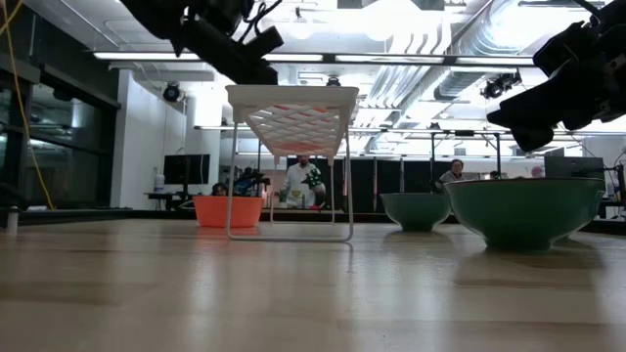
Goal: Pick & Place Mini bowls
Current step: Stack the bottom orange bowl on top of the other orange bowl on the shelf
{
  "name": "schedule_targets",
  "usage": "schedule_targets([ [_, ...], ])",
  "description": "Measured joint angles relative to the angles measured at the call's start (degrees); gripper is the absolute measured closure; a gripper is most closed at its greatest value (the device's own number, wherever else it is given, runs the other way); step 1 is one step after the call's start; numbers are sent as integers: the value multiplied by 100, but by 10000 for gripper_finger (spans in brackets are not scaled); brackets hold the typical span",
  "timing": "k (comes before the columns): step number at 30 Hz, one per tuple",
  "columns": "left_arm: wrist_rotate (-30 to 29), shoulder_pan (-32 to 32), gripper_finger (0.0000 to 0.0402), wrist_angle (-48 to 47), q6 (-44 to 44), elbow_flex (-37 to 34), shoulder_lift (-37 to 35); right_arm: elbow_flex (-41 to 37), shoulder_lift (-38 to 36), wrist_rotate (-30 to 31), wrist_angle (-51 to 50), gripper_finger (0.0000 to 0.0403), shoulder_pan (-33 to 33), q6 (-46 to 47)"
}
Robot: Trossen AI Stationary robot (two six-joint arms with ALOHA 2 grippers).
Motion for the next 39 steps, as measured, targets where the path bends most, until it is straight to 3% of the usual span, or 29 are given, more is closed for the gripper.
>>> schedule_targets([
  [13, 223, -90, 396, 594, 306, -139, -101, -1, 0, -1, -2, 281, 2, 1],
  [19, 348, -461, 396, 632, 262, -142, -177, -1, 0, -2, -2, 281, 2, -1],
  [29, -531, -878, 396, 624, 48, -138, -184, 0, 1, -2, -1, 281, 1, 0],
  [39, -715, -864, 396, 617, -164, -135, 137, 0, 0, -1, -2, 281, 2, 1],
])
